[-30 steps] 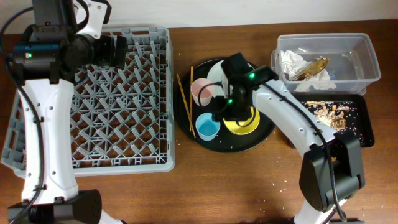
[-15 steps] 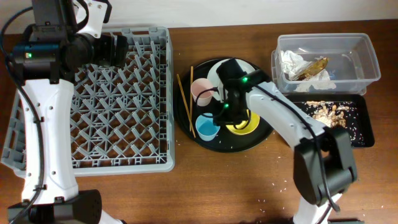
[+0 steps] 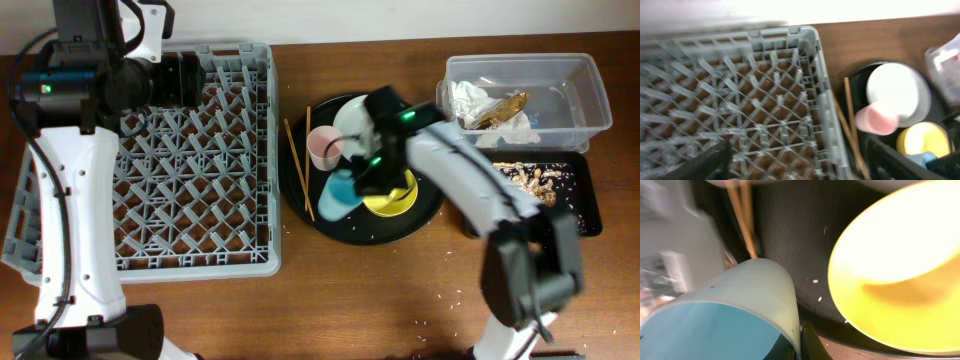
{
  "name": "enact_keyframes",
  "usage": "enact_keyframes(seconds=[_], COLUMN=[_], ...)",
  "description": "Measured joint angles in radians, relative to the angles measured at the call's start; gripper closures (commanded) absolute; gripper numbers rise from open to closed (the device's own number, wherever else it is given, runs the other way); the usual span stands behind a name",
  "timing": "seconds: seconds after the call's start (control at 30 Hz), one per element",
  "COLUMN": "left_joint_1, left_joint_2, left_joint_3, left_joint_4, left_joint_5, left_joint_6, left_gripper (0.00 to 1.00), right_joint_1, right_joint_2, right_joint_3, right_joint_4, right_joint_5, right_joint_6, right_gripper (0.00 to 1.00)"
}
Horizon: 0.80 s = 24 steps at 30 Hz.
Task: Sort waste into correct bins and load items into the dishwasher rack
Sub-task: 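Grasp the light-blue cup with the right gripper and lift it, then hand the light-blue cup from the right gripper to the left gripper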
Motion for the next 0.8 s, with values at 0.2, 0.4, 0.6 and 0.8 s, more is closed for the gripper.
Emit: enact_keyframes(seconds=[0.2,0.4,0.6,0.8], left_joint_1=[-0.016,-0.02,-0.024,-0.033], left_joint_2=[0.056,0.128,0.261,0.419], left_joint_3=[0.0,0.0,0.0,0.0], left_joint_4=[-0.005,0.071,0.106,0.097], left_joint_5=[0.054,0.438,0.918,1.232], left_joint_6=[-0.122,-0.15,-0.16,-0.163], left_gripper=[0.01,0.01,0.01,0.01], right_joint_1=[-0.256,-0.271,-0.264,-0.233], right_joint_2=[-0.145,-0.137,-0.137,-0.137], right_joint_3=[0.052,0.053,0.053,0.053], right_joint_4=[0.182,0.337,0.466,0.607], right_joint_5=[-0.305,-0.557,-0.684,-0.711], right_joint_6=[-0.02,-0.008,0.037,0.106], right_gripper=[0.96,0.96,0.96,0.96])
